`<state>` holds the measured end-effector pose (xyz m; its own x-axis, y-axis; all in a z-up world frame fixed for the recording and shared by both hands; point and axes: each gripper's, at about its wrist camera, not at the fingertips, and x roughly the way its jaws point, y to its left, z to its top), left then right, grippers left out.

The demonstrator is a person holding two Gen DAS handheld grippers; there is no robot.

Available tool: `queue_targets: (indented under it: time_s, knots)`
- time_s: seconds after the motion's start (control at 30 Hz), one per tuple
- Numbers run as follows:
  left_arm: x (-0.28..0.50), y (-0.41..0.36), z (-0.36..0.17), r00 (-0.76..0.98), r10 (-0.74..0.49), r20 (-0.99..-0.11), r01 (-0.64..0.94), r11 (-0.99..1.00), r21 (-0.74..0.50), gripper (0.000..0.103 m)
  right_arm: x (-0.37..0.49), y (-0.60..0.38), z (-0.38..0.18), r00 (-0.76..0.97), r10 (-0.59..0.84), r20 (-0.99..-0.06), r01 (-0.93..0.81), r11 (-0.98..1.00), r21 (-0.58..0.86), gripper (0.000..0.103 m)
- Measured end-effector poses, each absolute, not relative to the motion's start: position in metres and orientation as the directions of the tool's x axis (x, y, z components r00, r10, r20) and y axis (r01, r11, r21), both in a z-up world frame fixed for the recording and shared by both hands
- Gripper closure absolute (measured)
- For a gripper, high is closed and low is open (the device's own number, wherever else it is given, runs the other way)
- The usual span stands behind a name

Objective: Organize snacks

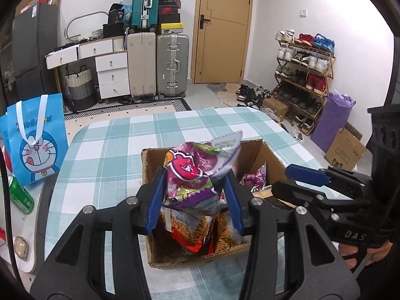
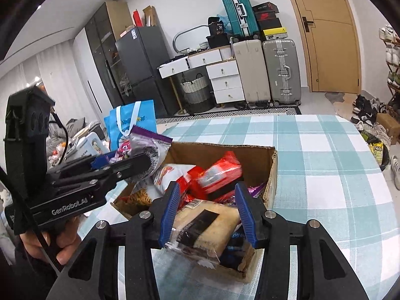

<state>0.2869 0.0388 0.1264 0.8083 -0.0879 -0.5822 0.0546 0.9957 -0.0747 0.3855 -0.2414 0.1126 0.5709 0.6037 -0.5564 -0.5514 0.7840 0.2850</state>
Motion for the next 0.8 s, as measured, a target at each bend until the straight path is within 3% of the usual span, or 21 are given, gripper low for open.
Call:
queue_targets:
  time_s: [0.1, 0.17, 0.37, 0.47, 0.63, 0.8]
  knots:
    - [0.289, 0.036, 0.126, 0.805, -0.088, -0.587, 0.06, 0.996, -0.068, 0.026, 0.379, -0.246, 0.111, 0.59, 0.589, -0.552, -0.547, 0.795, 0.263, 0.049]
    - [0.288, 0.034, 0.126, 0.812, -0.076, -0.578, 0.053, 0.997, -0.057, 0.02, 0.376, -0.251, 0.109, 0.601, 0.577, -0.554, -0.535, 0.805, 0.258, 0.039]
    - [0.287, 0.041, 0.115, 0.803, -0.057, -0.594, 0.027, 0.998, -0.059, 0.017, 0.368, -0.272, 0.107, 0.625, 0.566, -0.538, -0.51, 0.818, 0.268, 0.027]
    - [0.279, 0.048, 0.11, 0.807, -0.063, -0.587, 0.024, 0.997, -0.074, 0.001, 0.364, -0.28, 0.106, 0.634, 0.568, -0.525, -0.504, 0.818, 0.277, 0.019]
    - [0.26, 0.056, 0.108, 0.819, -0.066, -0.57, 0.019, 0.996, -0.088, 0.001, 0.357, -0.284, 0.103, 0.631, 0.578, -0.517, -0.504, 0.813, 0.292, 0.001]
    - [0.233, 0.061, 0.106, 0.837, -0.065, -0.543, 0.013, 0.995, -0.099, 0.001, 0.346, -0.28, 0.099, 0.642, 0.576, -0.506, -0.52, 0.812, 0.266, 0.001]
